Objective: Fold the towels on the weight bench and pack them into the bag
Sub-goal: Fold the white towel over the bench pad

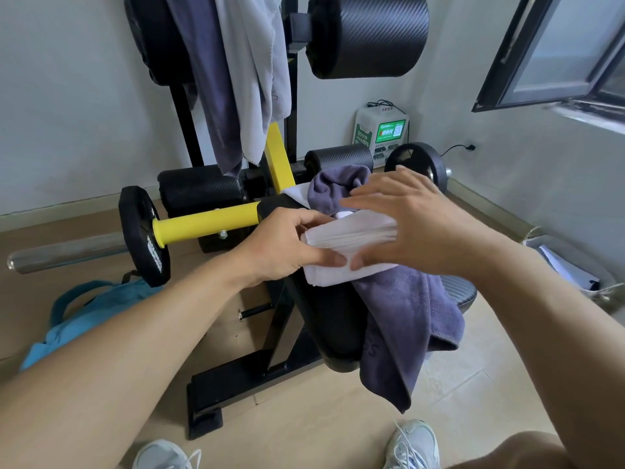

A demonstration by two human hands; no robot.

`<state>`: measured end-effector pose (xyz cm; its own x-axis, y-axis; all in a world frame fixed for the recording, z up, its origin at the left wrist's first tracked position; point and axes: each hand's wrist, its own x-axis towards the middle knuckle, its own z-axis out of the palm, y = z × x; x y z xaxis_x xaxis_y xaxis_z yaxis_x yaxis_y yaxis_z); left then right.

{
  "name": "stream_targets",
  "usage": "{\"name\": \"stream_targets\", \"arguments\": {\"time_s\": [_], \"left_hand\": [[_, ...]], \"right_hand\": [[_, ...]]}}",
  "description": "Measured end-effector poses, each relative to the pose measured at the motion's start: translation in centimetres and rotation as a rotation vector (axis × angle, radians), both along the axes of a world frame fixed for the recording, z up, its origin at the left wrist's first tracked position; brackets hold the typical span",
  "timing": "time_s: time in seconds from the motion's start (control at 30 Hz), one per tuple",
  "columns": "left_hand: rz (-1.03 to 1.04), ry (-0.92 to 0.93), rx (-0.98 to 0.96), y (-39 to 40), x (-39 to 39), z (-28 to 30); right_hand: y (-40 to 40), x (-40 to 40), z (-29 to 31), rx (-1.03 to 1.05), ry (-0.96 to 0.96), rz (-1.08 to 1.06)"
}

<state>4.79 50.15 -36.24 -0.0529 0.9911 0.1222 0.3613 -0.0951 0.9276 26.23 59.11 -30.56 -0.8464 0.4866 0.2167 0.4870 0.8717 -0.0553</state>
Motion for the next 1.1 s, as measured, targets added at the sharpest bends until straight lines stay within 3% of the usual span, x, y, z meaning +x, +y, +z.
{"name": "stream_targets", "arguments": {"time_s": [0.1, 0.3, 0.4, 0.5, 0.67, 0.8, 1.1], "left_hand": [[-0.011, 0.020, 0.044, -0.3, -0.5, 0.0], [-0.017, 0.015, 0.040, -0.9, -1.0, 0.6], [-0.051, 0.008, -0.002, -1.2, -1.3, 0.3], [-0.062, -0.026, 0.051, -1.3, -1.5, 0.4], [-0.061, -0.136, 0.039, -1.1, -1.1, 0.3], [-0.075, -0.129, -0.009, -1.2, -1.5, -0.3], [0.036, -0.084, 0.000, -1.7, -3.8, -0.4]], "right_hand": [[-1.0, -1.1, -0.4, 0.045, -0.145, 0.011], [-1.5, -1.7, 0.5, -0.056, -0.084, -0.080], [-1.9, -1.7, 0.4, -0.131, 0.015, -0.093], [-2.2, -1.3, 0.8, -0.378, 0.197, -0.084], [-1.9, -1.0, 1.0, -0.419, 0.004, -0.065], [-2.7, -1.6, 0.5, -0.317, -0.120, -0.059], [-3.2, -4.5, -0.6, -0.417, -0.051, -0.053]]}}
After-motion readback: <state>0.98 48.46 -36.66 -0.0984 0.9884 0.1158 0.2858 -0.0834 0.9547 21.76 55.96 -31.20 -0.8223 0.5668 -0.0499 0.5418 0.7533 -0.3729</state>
